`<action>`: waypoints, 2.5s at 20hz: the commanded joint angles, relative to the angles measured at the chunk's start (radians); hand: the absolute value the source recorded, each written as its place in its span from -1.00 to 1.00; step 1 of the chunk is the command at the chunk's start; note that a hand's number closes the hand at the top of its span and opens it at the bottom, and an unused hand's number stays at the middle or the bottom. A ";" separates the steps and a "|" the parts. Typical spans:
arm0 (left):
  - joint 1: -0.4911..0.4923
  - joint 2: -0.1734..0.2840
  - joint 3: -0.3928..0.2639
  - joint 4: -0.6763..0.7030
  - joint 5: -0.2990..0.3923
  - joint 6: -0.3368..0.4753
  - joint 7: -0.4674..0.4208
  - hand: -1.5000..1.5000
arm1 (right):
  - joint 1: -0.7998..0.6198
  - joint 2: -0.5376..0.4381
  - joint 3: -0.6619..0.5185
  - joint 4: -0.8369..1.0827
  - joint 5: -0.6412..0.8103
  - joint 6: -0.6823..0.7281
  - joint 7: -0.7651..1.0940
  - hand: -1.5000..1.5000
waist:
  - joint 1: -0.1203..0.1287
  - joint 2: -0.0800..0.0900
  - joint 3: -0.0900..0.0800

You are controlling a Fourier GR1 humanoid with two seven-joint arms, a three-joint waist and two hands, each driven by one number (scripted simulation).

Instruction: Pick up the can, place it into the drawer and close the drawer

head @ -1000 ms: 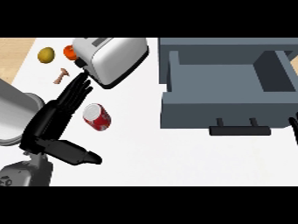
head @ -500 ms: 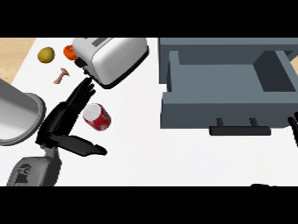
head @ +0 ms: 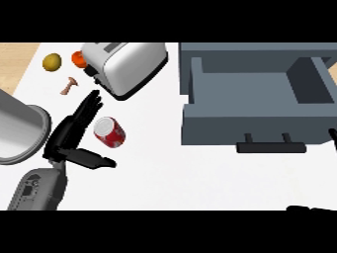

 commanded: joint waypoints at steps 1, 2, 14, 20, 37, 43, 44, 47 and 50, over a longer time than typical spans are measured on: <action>-0.026 0.026 0.018 0.114 -0.024 -0.015 -0.081 -1.00 | 0.044 -0.003 -0.033 -0.018 -0.039 0.046 -0.042 -1.00 | -0.002 0.000 0.000; -0.014 0.044 0.025 0.086 -0.015 -0.029 -0.058 -1.00 | -0.069 0.008 0.004 0.048 0.032 -0.024 0.003 -1.00 | 0.003 0.000 0.000; -0.132 0.101 0.082 0.500 -0.079 -0.047 -0.359 -1.00 | -0.036 0.000 -0.035 0.024 0.002 0.019 -0.006 -1.00 | -0.004 0.002 0.000; -0.157 0.079 0.079 0.531 -0.077 -0.028 -0.318 -1.00 | 0.070 0.064 0.027 -0.046 0.048 0.011 -0.055 -1.00 | -0.006 0.001 0.000; -0.294 0.084 0.097 0.848 -0.132 0.030 -0.509 -1.00 | 0.006 0.023 -0.049 -0.080 -0.022 0.031 0.056 -1.00 | -0.007 0.002 -0.001; -0.328 0.050 0.095 0.821 -0.112 0.035 -0.439 -1.00 | 0.021 0.060 0.027 -0.153 0.033 -0.012 0.111 -1.00 | -0.006 0.001 -0.001; -0.370 0.094 0.118 0.955 -0.127 0.018 -0.524 -1.00 | -0.002 0.042 -0.016 0.003 0.012 0.027 -0.028 -1.00 | -0.015 0.006 -0.001; -0.380 0.074 0.105 0.928 -0.125 0.014 -0.487 -1.00 | 0.049 0.061 -0.010 -0.074 0.001 0.030 -0.002 -1.00 | -0.012 0.003 -0.001; -0.389 0.038 0.093 0.936 -0.138 0.053 -0.490 -1.00 | 0.020 0.009 -0.050 -0.066 -0.042 0.065 0.036 -1.00 | -0.012 0.004 -0.001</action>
